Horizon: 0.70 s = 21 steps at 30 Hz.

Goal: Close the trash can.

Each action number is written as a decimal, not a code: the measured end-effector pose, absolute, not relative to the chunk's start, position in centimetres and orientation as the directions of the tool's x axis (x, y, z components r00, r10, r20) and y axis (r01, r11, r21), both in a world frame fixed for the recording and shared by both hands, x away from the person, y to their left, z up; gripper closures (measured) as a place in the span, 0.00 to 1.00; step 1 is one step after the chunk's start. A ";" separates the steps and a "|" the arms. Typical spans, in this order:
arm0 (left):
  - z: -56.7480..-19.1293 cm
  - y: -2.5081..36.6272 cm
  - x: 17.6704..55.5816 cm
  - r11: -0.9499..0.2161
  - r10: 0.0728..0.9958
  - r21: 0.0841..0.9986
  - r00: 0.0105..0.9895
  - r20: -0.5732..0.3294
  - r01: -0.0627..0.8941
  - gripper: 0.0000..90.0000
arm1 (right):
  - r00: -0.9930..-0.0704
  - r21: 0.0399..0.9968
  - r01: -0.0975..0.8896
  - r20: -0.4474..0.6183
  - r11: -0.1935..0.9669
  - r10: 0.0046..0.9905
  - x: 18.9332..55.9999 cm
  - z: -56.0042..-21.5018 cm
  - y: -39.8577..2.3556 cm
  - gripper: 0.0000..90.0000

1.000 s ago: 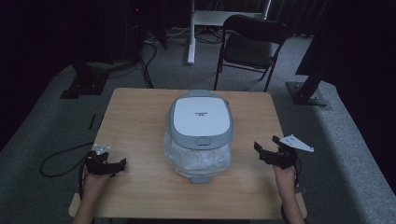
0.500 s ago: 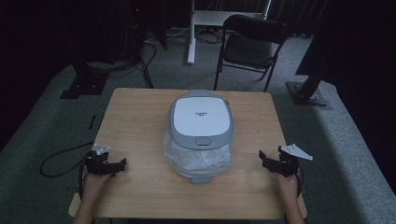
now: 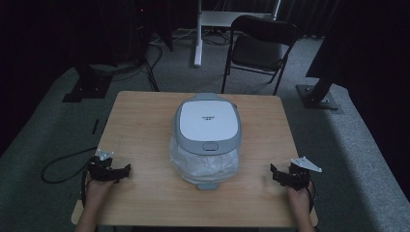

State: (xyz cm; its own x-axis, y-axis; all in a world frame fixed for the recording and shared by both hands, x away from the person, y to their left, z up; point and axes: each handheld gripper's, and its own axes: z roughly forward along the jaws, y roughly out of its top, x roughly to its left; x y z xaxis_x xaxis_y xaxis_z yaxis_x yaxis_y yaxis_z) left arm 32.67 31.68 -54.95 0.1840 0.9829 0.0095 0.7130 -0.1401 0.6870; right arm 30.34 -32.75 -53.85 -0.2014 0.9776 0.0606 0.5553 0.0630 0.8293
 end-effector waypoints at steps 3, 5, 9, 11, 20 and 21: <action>-55.0 31.7 32.7 -0.141 0.983 0.687 0.185 0.010 0.713 0.01 | -0.182 0.828 0.557 0.060 0.053 0.981 29.9 -54.0 -33.1 0.12; -55.0 31.7 32.6 -0.141 0.983 0.687 0.184 0.010 0.713 0.01 | -0.155 0.827 0.562 0.067 0.032 0.986 29.7 -54.0 -33.4 0.12; -55.0 31.7 32.6 -0.139 0.983 0.688 0.183 0.010 0.712 0.01 | -0.121 0.814 0.581 0.088 -0.001 0.989 29.6 -54.5 -33.6 0.12; -55.0 31.7 32.6 -0.139 0.983 0.688 0.182 0.009 0.712 0.01 | -0.114 0.813 0.583 0.084 -0.002 0.990 29.7 -54.6 -33.5 0.12; -55.0 31.7 32.6 -0.139 0.983 0.688 0.183 0.010 0.713 0.01 | -0.105 0.806 0.592 0.080 -0.002 0.991 29.9 -54.9 -33.4 0.12; -55.0 31.7 32.6 -0.139 0.983 0.688 0.183 0.010 0.713 0.01 | -0.105 0.806 0.592 0.080 -0.002 0.991 29.9 -54.9 -33.4 0.12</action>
